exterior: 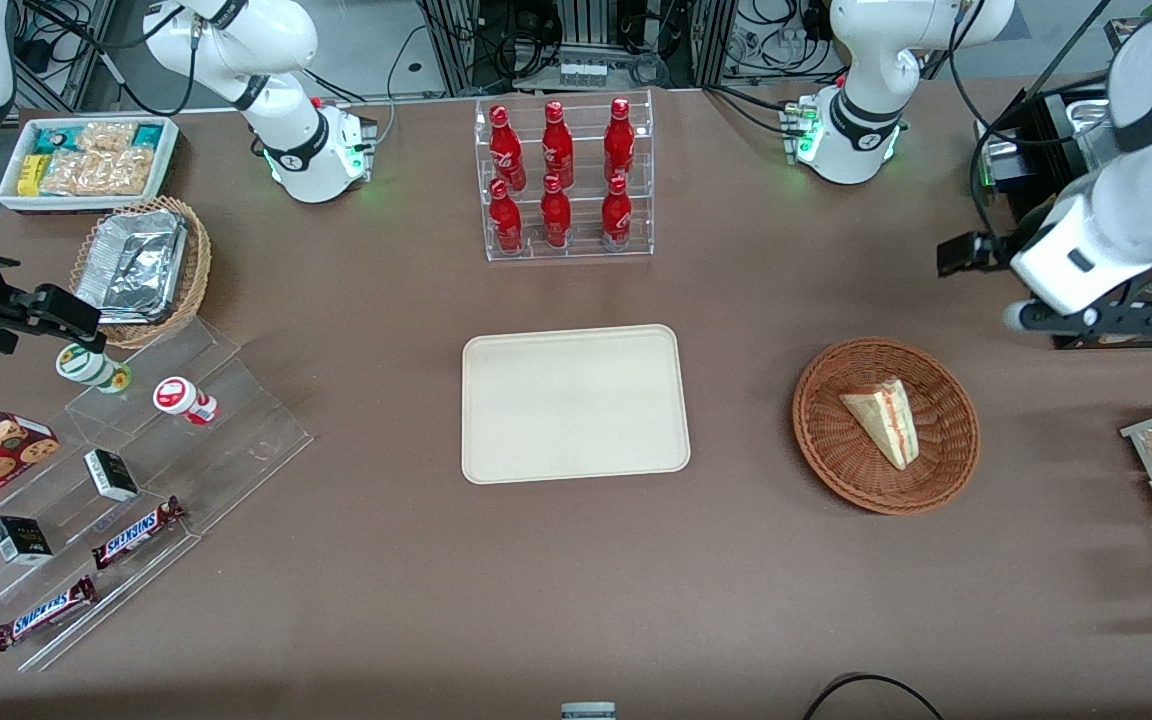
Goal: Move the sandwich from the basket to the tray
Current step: 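Move the left gripper over the wrapped sandwich in the wicker basket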
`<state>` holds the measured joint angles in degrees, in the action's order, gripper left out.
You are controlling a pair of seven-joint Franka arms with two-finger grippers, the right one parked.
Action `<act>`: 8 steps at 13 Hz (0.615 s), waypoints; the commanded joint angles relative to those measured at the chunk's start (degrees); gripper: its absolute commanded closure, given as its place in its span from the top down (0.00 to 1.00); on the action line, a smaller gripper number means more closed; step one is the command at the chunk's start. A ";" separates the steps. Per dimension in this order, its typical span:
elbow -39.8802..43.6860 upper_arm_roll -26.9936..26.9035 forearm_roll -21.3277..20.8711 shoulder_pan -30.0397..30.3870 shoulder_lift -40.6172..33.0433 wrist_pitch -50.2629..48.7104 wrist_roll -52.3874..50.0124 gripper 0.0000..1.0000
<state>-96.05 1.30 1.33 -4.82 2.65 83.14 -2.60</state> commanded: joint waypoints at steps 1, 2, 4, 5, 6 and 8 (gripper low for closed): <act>-7.02 -0.24 -0.09 0.08 -1.07 7.10 0.84 1.00; -10.09 -0.24 -0.09 0.08 -1.24 10.43 0.84 1.00; -15.80 -0.24 -0.09 0.08 -1.94 17.63 0.58 1.00; -18.36 -0.24 -0.09 0.08 -2.03 20.98 0.31 1.00; -20.39 -0.24 -0.09 0.08 -2.04 23.80 -0.21 1.00; -24.52 -0.24 -0.09 0.08 -2.12 30.21 -0.92 1.00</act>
<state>-115.90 1.13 1.32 -4.81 2.73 108.53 -2.82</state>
